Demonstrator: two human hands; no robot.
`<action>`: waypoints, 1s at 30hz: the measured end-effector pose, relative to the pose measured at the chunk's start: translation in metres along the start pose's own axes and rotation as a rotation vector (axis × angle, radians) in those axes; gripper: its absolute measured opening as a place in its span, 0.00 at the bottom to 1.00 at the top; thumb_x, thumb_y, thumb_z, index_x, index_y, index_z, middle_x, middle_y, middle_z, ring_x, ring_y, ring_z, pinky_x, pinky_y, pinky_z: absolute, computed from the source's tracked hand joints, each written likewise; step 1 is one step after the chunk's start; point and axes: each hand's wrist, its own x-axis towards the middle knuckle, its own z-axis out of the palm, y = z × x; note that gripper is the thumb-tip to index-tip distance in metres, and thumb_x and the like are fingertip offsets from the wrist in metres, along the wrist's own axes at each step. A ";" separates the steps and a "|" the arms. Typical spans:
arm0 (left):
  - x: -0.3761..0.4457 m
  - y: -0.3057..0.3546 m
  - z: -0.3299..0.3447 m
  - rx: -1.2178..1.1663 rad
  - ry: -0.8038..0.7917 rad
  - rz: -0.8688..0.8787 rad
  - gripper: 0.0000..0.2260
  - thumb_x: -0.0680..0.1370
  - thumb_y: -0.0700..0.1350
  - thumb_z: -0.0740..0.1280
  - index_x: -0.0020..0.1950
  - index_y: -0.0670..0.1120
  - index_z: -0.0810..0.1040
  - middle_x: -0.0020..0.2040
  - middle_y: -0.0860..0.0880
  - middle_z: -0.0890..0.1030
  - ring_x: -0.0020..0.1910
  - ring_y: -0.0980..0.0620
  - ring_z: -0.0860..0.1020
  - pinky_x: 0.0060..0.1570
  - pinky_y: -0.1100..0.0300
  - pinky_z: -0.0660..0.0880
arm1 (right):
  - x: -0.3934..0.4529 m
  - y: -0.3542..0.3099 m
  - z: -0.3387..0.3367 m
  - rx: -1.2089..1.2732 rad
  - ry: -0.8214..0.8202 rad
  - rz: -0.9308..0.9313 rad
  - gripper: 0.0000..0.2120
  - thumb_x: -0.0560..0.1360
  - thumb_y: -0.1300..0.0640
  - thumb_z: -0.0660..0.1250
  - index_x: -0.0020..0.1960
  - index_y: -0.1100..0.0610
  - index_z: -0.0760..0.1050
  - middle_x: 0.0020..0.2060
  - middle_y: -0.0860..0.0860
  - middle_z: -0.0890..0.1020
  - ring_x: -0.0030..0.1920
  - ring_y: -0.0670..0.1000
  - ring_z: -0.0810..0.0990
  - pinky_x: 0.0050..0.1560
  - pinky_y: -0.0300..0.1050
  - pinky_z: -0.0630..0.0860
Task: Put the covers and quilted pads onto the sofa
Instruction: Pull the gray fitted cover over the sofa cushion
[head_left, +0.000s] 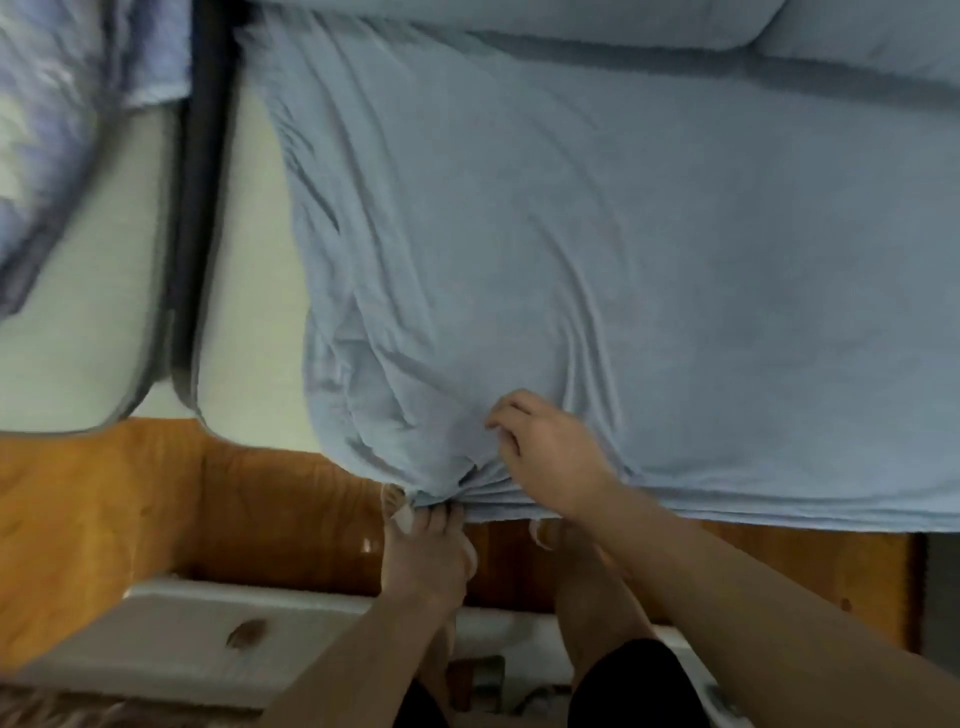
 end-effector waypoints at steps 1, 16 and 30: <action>-0.003 -0.007 0.005 0.003 0.063 0.010 0.33 0.78 0.53 0.62 0.80 0.49 0.54 0.76 0.48 0.62 0.76 0.45 0.59 0.70 0.40 0.60 | 0.012 -0.011 0.003 0.000 -0.060 -0.043 0.13 0.76 0.57 0.59 0.54 0.56 0.80 0.53 0.51 0.79 0.50 0.55 0.81 0.50 0.49 0.80; -0.048 -0.006 0.059 -0.283 0.245 0.043 0.21 0.84 0.50 0.56 0.76 0.43 0.64 0.69 0.41 0.65 0.69 0.41 0.61 0.61 0.41 0.67 | 0.159 -0.146 0.058 -0.908 -0.483 -0.792 0.31 0.73 0.62 0.61 0.75 0.56 0.63 0.68 0.56 0.71 0.71 0.61 0.65 0.76 0.59 0.52; -0.050 0.013 0.057 -0.235 0.505 0.259 0.16 0.83 0.43 0.56 0.69 0.39 0.71 0.62 0.39 0.73 0.64 0.40 0.69 0.58 0.45 0.71 | 0.111 0.001 -0.099 -1.025 -0.392 -0.787 0.06 0.62 0.65 0.69 0.40 0.60 0.80 0.46 0.59 0.79 0.43 0.61 0.76 0.44 0.55 0.77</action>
